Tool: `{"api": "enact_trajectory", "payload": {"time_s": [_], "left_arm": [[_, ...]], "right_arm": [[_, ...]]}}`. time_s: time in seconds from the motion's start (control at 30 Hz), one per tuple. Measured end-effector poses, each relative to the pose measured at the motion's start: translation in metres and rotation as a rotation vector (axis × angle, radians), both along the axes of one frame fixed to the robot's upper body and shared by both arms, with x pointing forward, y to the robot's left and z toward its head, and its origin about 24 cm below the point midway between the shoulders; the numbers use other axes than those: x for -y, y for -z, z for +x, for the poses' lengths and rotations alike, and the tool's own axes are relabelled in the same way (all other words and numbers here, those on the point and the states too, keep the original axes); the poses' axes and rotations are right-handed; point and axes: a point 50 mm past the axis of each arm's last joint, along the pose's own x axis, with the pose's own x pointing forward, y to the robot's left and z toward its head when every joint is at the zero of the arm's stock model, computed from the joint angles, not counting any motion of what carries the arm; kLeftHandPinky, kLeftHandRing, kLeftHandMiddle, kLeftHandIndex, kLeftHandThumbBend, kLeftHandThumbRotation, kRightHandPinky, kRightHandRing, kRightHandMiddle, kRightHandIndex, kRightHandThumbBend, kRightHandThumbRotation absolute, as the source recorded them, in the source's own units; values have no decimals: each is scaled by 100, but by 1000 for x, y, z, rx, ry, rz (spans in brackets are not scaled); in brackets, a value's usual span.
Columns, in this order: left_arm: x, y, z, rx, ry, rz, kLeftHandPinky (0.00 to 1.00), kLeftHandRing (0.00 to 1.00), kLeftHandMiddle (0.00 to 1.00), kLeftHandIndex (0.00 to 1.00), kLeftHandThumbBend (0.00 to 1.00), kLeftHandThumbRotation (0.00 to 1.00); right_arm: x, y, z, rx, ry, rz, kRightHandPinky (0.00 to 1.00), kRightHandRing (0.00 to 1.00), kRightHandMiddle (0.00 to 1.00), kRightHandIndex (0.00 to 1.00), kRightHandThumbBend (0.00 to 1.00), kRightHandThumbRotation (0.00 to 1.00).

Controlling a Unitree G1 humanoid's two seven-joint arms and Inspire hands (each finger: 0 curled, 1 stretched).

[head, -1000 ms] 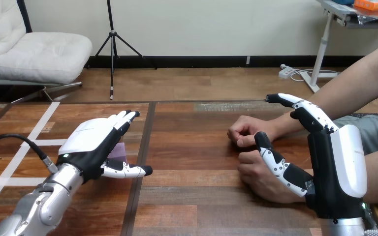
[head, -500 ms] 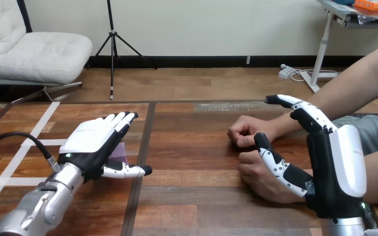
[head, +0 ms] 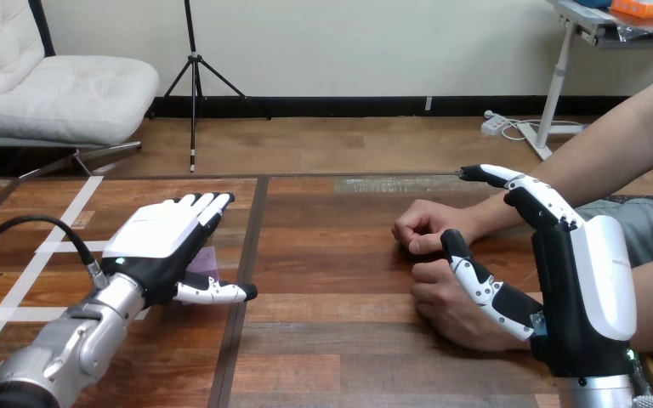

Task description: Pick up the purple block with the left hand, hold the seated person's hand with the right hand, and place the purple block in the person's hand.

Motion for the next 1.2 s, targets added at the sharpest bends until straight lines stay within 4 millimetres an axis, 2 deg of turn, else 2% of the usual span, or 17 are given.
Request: {"api": "enact_trajectory", "payload": {"time_s": [0.83, 1.2], "left_arm": [[-9, 0, 8, -46, -58, 62, 99, 98, 99, 98, 82, 54], [-10, 3, 6, -78, -70, 54, 92, 95, 97, 96, 83, 53]], "right_arm": [[3, 0, 1, -15, 8, -12, 69, 78, 76, 73, 40, 32], [4, 1, 0, -26, 5, -16, 70, 78, 76, 73, 39, 33]]}}
